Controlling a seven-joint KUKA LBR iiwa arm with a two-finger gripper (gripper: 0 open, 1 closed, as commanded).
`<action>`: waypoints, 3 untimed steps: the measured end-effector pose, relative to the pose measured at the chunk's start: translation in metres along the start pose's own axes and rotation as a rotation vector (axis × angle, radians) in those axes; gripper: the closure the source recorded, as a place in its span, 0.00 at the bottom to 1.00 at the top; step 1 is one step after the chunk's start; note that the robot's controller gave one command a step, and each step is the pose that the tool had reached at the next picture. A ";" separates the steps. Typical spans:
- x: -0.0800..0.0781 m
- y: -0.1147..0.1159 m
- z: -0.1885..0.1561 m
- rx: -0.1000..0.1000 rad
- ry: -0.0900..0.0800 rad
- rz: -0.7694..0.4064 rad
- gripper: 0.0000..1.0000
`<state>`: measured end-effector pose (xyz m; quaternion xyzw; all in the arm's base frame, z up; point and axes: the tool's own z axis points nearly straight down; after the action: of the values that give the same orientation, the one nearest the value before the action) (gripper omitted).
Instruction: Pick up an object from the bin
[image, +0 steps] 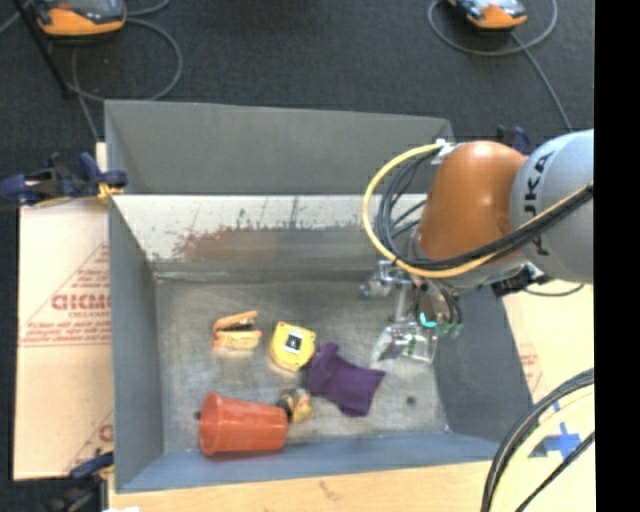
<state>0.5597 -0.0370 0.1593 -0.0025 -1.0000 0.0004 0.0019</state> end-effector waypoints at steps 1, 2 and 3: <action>-0.002 0.000 -0.004 0.001 -0.008 -0.001 0.00; 0.013 0.019 0.040 0.001 -0.013 -0.065 0.00; 0.014 0.026 0.081 0.000 -0.008 -0.108 0.00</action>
Offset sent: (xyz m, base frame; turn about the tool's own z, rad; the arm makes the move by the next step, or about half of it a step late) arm -0.0321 0.0410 -0.0893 -0.1356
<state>0.5453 -0.0111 0.0782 0.0512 -0.9987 0.0005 -0.0022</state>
